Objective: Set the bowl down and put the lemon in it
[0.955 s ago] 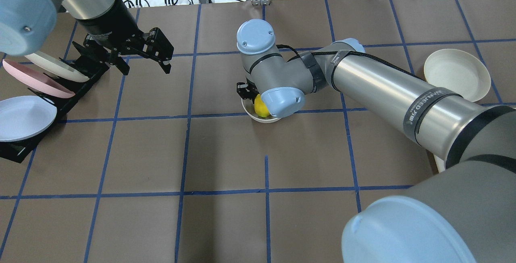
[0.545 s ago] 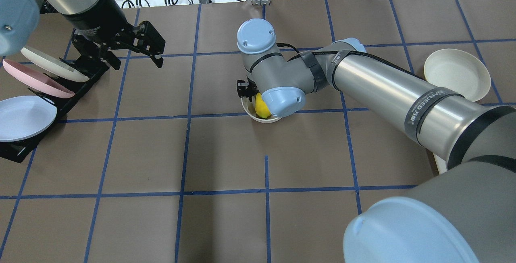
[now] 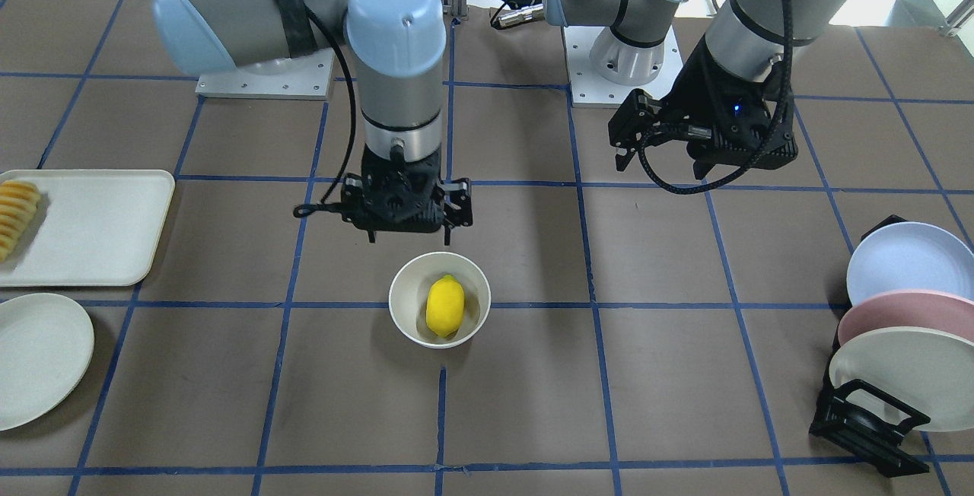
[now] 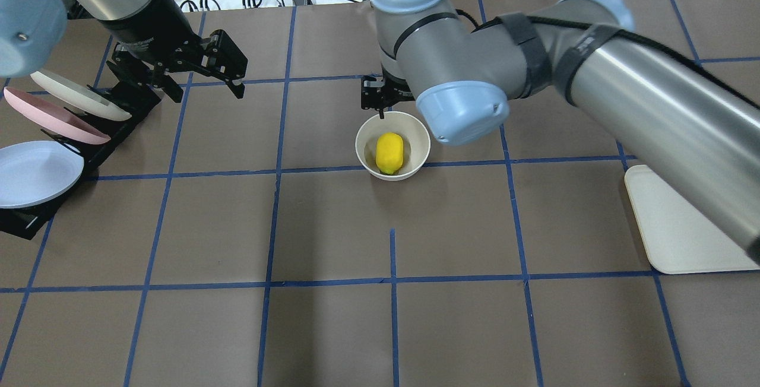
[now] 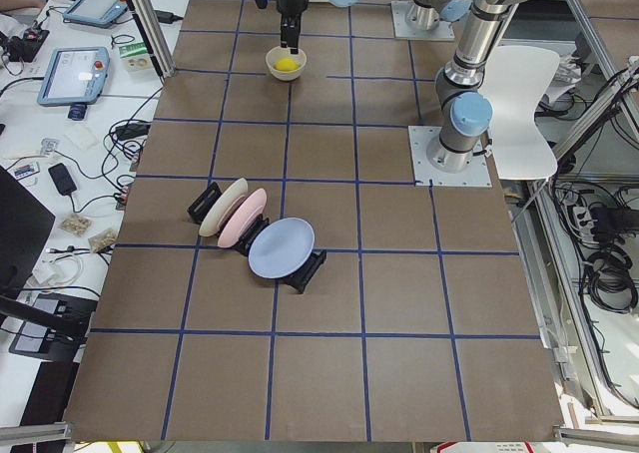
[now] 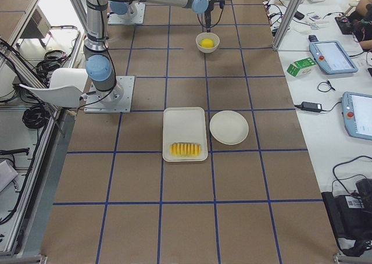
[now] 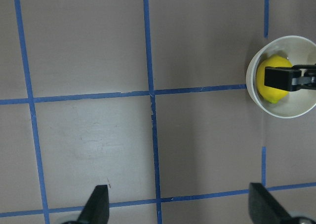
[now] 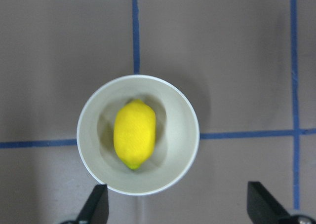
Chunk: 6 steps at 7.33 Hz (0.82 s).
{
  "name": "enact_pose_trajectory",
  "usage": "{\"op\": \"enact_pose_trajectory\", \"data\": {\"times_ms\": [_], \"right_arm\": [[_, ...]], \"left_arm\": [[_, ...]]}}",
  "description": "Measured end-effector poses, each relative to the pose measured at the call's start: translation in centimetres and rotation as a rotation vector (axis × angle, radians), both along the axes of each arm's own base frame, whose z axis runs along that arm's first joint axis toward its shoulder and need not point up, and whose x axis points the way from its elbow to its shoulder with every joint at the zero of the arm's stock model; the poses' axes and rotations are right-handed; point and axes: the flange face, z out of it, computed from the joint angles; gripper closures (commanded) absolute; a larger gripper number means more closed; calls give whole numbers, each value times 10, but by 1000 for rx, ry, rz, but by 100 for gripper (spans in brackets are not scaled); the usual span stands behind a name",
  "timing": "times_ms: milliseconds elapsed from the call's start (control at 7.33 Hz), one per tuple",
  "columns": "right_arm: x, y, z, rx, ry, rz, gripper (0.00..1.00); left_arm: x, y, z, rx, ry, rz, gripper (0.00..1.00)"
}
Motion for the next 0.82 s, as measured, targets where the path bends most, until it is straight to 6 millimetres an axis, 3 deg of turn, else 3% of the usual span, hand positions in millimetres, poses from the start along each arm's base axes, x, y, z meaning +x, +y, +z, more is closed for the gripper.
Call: {"op": "enact_pose_trajectory", "data": {"times_ms": [273, 409, 545, 818], "right_arm": [[-81, 32, 66, 16, 11, -7, 0], [-114, 50, 80, 14, 15, -1, 0], [-135, 67, 85, 2, 16, 6, 0], [-148, 78, 91, -38, 15, 13, 0]], "left_arm": [[0, 0, 0, 1, -6, -1, 0], [1, 1, 1, 0, -8, -1, 0], [0, 4, 3, -1, -9, -3, 0], [-2, 7, 0, 9, -10, -6, 0]]}}
